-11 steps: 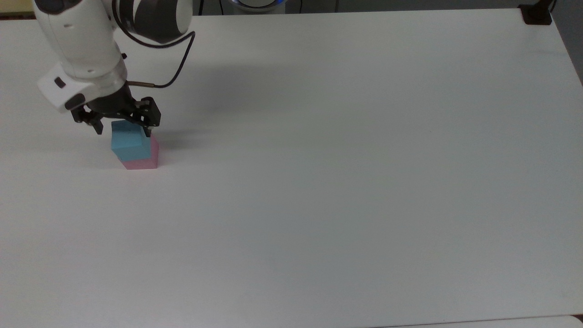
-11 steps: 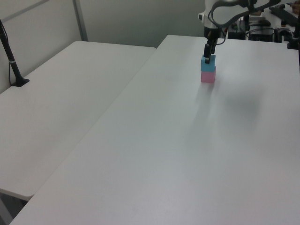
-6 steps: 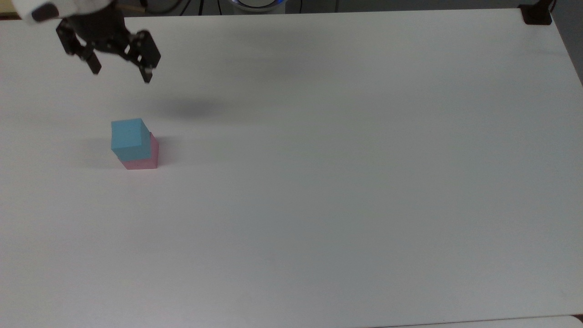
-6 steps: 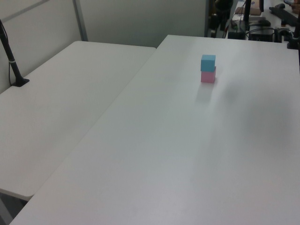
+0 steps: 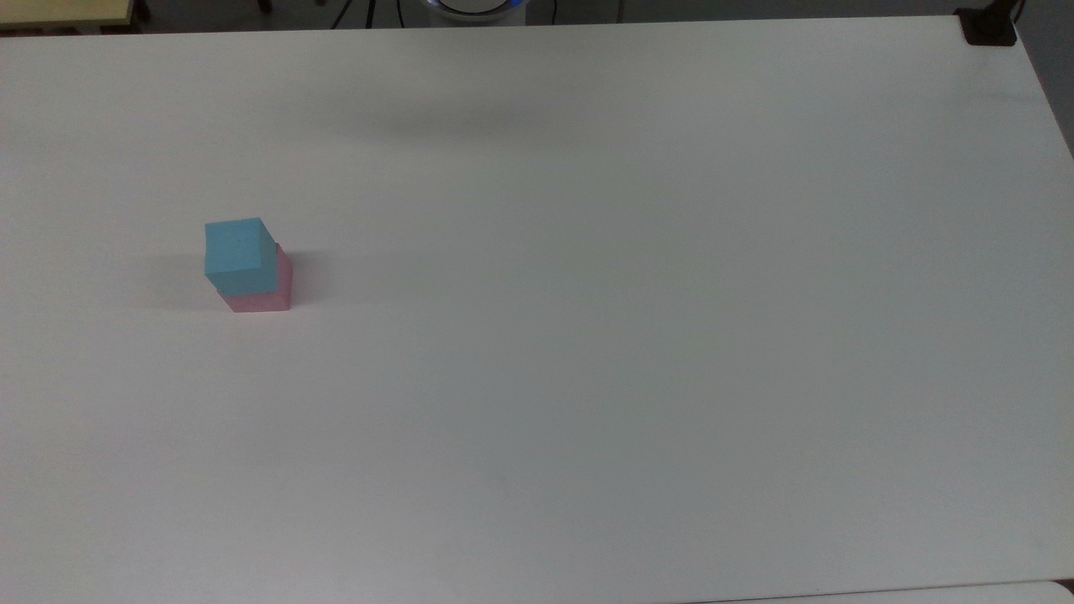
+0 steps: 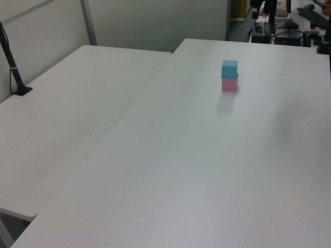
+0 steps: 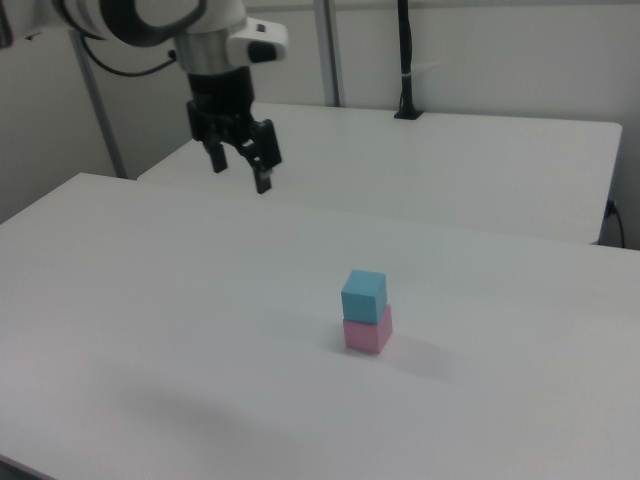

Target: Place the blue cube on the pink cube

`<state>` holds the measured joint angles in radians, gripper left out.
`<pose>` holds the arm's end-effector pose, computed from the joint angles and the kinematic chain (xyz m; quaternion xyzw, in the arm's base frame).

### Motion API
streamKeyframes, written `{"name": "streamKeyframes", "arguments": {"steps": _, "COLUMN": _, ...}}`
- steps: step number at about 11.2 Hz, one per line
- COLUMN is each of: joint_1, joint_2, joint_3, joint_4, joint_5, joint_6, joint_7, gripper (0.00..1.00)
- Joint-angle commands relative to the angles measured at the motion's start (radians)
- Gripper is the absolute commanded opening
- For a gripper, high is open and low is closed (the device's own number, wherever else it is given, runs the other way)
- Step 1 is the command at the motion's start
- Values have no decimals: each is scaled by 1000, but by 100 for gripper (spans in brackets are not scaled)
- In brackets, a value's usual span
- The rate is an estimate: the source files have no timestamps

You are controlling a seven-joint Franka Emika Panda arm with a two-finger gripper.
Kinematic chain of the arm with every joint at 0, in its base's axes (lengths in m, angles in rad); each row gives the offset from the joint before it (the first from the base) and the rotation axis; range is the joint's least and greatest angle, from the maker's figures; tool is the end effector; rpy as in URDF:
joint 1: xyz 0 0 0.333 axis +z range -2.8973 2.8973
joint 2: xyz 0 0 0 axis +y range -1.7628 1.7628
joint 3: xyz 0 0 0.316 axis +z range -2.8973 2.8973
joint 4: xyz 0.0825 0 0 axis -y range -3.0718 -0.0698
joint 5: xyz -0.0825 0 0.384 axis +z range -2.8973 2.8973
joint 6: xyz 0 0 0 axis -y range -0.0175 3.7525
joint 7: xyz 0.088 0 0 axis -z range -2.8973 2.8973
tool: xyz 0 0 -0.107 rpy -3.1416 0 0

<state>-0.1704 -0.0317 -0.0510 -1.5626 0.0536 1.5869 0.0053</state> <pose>0.5345 -0.1150 0.6474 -0.9929 0.1127 -0.0308 0.0244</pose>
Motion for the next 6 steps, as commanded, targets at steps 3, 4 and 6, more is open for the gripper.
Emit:
{"name": "streamKeyframes", "arguments": {"steps": 3, "joint_1": 140, "joint_2": -4, "joint_3": -98, "joint_4": -44, "joint_5": -35, "joint_6": 42, "joint_7": -105, "gripper": 100}}
{"name": "streamKeyframes", "arguments": {"steps": 4, "joint_1": 137, "joint_2": -2, "joint_3": -99, "joint_4": -40, "joint_5": -35, "joint_6": 44, "joint_7": -102, "gripper": 100}}
{"name": "streamKeyframes", "arguments": {"steps": 6, "joint_1": 135, "joint_2": -4, "joint_3": -101, "joint_4": -39, "joint_5": -35, "joint_6": 41, "joint_7": -102, "gripper": 100}}
